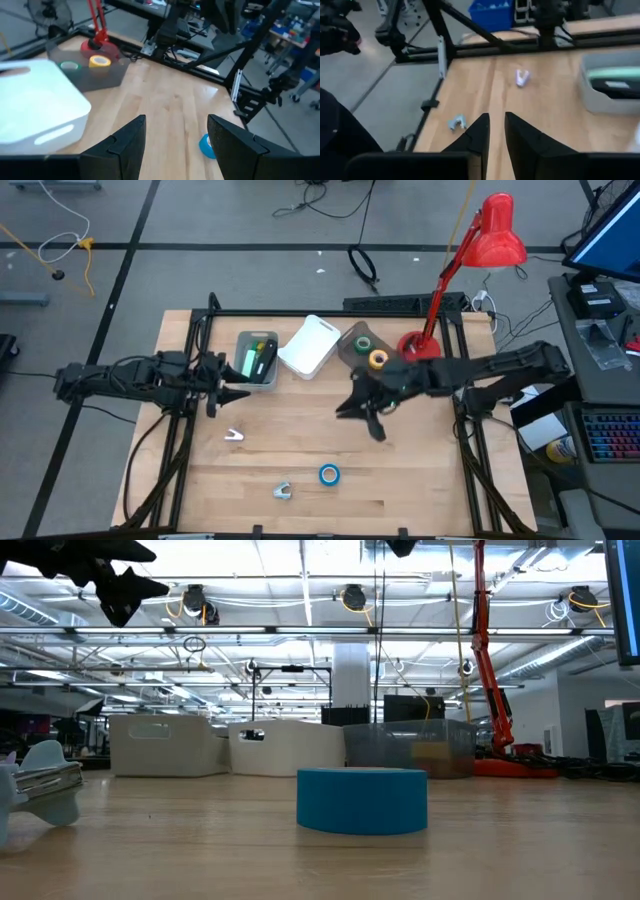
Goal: Pick and place Stapler, Stapler remover, tape
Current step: Put the blue tape into the black bin
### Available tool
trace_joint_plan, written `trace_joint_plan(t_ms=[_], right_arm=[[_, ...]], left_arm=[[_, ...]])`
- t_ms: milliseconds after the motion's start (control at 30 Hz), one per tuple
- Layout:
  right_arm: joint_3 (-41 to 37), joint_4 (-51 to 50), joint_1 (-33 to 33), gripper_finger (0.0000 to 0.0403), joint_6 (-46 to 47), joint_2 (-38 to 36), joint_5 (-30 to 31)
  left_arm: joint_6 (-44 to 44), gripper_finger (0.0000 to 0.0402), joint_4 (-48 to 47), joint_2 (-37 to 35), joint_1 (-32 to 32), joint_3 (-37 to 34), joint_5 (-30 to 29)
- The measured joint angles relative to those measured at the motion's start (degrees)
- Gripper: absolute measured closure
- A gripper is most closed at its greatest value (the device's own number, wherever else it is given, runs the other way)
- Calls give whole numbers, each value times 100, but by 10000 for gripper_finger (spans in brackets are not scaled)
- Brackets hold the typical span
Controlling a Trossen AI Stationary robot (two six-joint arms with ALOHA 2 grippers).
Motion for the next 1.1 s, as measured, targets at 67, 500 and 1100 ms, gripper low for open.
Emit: trace_joint_plan(t_ms=[67,500,1100], right_arm=[[10,170,240,353,18,158,196],[4,65,937,353,873,1218,8],[441,-660,826,353,998,2252,-1105]], left_arm=[[159,188,73,-34,-57,0,16],[504,188,-332,-890,-749,-2,130],[535,188,-1712,-2149,-1021,-2,-639]])
